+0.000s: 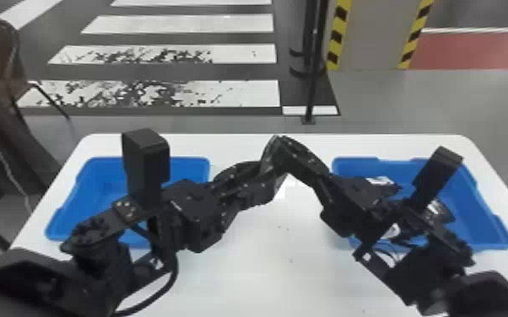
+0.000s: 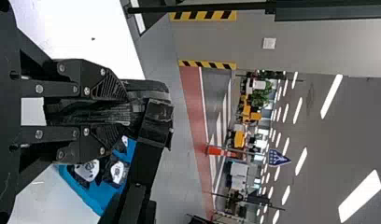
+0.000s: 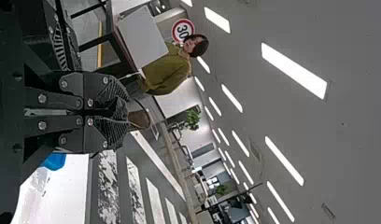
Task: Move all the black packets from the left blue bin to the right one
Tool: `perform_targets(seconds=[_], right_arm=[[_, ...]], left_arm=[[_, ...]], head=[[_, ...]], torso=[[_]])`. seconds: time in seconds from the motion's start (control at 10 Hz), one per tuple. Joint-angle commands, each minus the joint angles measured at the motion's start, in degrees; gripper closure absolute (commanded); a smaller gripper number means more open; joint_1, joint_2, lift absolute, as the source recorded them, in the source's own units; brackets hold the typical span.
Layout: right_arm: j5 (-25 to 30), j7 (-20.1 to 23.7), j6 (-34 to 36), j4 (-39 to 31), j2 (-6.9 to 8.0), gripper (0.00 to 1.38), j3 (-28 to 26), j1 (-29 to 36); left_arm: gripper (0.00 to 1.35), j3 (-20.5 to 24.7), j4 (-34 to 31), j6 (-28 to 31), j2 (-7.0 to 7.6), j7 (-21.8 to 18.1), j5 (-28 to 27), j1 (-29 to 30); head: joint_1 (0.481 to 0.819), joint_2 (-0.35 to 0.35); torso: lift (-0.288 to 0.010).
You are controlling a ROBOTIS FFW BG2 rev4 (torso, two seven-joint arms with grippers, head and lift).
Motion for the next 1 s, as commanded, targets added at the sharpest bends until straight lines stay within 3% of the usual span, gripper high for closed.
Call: perform_targets(seconds=[0.0,0.1,0.5,0.7,0.8,0.9], right_arm=[[0.29,-0.04,-0.43,1.08,0.22,1.29,-2.56,-0.09],[1.09,-0.04,-0.43,2.34,0.22,1.29,-4.96,-0.65],[10.34,-0.83,-2.54,13.59,-0.13,1.29,-17.53,-6.55],[13.77,-3.29,-3.53,20.06,-1.89,1.28,-20.84,-8.24],[15.25,-4.52,-4.51,25.41,-2.95,1.22,-20.95,-10.49],[15.25,-5.14,-4.51,28.64,-3.39,0.84,-21.07,-11.48]], left_arm=[[0.28,2.78,0.08,-2.56,-0.67,0.02,0.86,2.25],[0.13,5.4,-0.06,-6.22,-1.47,0.2,1.08,4.78],[0.15,16.94,-1.47,-26.61,-6.48,2.66,4.74,18.98],[0.15,19.0,-2.31,-32.09,-8.59,4.86,6.45,22.64],[0.15,19.11,-2.31,-35.47,-8.67,5.56,7.82,23.76],[0.15,19.57,-2.31,-36.87,-8.94,5.73,8.85,25.03]], head=[[0.695,0.039],[0.695,0.036],[0.695,0.014],[0.695,-0.041],[0.695,-0.056],[0.695,-0.08]], torso=[[-0.14],[-0.14],[-0.14],[-0.14],[-0.14],[-0.14]])
